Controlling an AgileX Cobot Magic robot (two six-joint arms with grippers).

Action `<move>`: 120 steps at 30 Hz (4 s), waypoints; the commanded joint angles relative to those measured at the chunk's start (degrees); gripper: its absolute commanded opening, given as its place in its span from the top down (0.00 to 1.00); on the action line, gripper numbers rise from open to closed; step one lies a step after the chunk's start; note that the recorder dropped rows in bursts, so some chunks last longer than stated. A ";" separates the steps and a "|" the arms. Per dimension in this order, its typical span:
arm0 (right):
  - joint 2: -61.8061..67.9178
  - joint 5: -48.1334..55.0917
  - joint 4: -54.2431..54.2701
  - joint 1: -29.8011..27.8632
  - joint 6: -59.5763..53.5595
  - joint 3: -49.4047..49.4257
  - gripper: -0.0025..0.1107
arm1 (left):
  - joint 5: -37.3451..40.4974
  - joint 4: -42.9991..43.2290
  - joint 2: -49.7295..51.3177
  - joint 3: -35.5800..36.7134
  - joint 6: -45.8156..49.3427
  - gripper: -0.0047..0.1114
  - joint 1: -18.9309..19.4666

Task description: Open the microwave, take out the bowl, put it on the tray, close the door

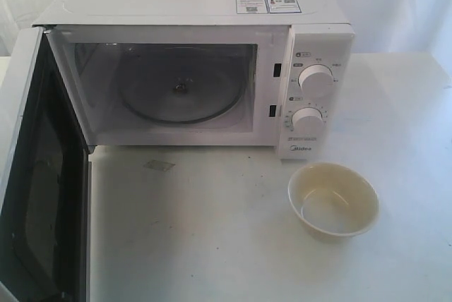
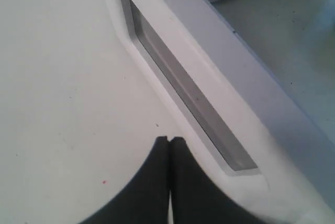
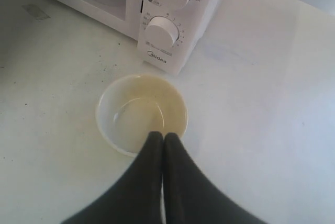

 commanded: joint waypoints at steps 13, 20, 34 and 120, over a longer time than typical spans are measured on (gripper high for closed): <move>-0.22 -3.34 2.61 -0.29 -0.26 0.07 0.98 | 10.33 -82.04 24.64 8.17 68.38 0.96 -1.47; 4.90 -33.76 16.71 -0.29 -11.66 5.21 0.98 | 7.01 -74.76 24.52 7.35 64.56 0.96 -1.47; 43.73 -49.00 16.58 -0.29 -18.44 -7.67 0.98 | 10.33 -71.87 24.52 7.35 64.28 0.96 -1.47; 26.12 -25.78 24.38 -3.66 -18.44 -17.13 0.98 | 2.89 -1.49 -25.45 7.35 0.68 0.96 -1.47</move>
